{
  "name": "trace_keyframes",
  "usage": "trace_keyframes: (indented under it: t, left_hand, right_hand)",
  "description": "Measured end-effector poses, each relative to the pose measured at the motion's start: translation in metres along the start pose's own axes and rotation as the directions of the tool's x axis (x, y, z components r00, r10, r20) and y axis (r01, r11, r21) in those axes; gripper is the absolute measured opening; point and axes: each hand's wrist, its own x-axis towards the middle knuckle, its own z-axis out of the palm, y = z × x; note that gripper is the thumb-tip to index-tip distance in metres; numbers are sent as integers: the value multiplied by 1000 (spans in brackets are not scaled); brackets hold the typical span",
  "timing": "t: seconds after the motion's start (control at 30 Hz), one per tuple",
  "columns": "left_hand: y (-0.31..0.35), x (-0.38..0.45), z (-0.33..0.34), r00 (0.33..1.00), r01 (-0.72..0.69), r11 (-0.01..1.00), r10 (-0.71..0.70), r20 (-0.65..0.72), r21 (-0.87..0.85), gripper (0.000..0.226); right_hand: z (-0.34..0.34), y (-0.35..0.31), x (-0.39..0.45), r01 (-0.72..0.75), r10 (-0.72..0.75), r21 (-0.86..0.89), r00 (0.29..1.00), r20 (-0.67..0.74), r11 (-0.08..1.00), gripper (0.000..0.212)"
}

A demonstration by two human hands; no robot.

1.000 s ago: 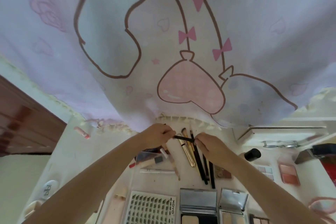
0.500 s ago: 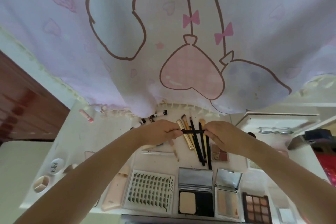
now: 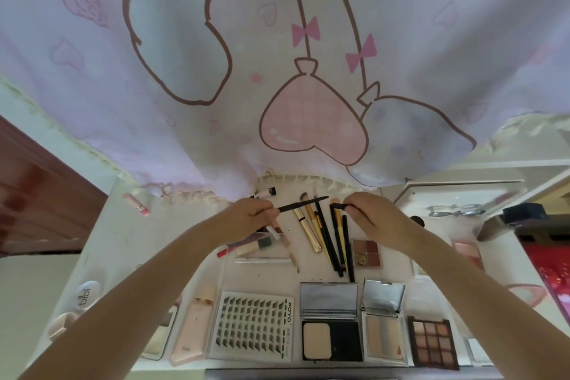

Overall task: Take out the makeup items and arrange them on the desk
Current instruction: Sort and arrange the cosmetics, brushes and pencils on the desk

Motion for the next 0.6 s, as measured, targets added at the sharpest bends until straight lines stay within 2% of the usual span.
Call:
trace_keyframes:
  t: [0.17, 0.33, 0.47, 0.6]
  left_hand:
    - [-3, -8, -5, 999, -34, 999, 34, -1, 8, 35]
    - [-6, -12, -4, 999, -28, 999, 28, 20, 32, 34]
    - [-7, -14, 1, 996, -45, 998, 41, 74, 54, 32]
    - [-15, -12, 18, 996, -54, 987, 42, 83, 153, 32]
  right_hand:
    - [0, -8, 6, 35, -32, 80, 999, -31, 996, 17]
    - [4, -9, 10, 48, -47, 80, 999, -18, 996, 22]
    - [10, -7, 16, 94, -96, 31, 992, 78, 995, 22]
    - [19, -6, 32, 168, -162, -23, 972, 170, 985, 19]
